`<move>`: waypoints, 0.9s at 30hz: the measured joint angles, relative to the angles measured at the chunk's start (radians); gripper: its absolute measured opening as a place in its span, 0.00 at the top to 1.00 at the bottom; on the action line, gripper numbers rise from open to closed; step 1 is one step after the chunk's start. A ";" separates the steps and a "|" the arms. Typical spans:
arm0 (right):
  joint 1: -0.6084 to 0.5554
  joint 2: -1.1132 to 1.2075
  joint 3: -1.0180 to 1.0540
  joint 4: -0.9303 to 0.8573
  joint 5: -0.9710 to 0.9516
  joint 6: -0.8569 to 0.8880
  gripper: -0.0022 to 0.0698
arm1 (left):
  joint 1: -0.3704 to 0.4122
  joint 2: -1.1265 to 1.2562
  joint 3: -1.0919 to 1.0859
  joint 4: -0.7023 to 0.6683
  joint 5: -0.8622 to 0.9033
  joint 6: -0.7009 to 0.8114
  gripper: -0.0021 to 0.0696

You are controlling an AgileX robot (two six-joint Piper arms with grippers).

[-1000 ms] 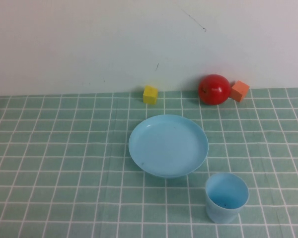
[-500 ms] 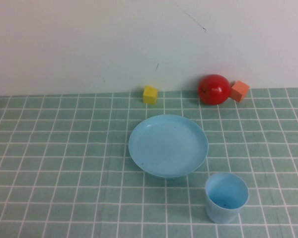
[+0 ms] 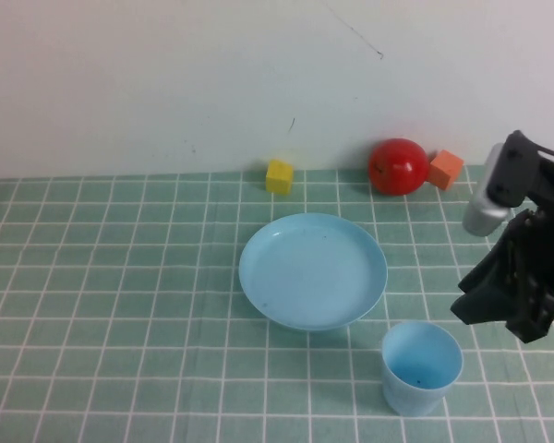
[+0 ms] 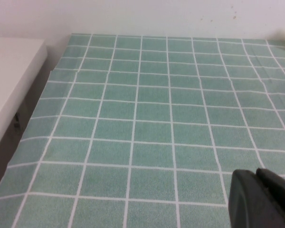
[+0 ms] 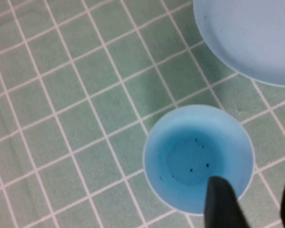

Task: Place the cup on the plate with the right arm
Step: Pick up the cup from the table

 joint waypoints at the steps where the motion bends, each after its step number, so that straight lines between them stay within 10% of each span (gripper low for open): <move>1: 0.019 0.017 -0.014 -0.038 -0.002 0.038 0.61 | 0.000 0.000 0.000 0.000 0.000 0.000 0.98; 6: 0.048 0.089 -0.074 -0.087 -0.002 0.122 0.36 | 0.000 0.000 0.000 0.000 0.000 0.000 0.98; 18: 0.048 0.294 -0.101 -0.124 -0.075 0.135 0.32 | 0.000 0.000 0.000 0.000 0.000 0.000 0.98; 23: 0.048 0.365 -0.101 -0.133 -0.090 0.135 0.36 | 0.000 0.000 0.000 0.000 0.000 0.000 0.98; 27: 0.048 0.395 -0.105 -0.133 -0.080 0.135 0.62 | 0.000 0.000 0.000 0.000 0.000 0.000 0.98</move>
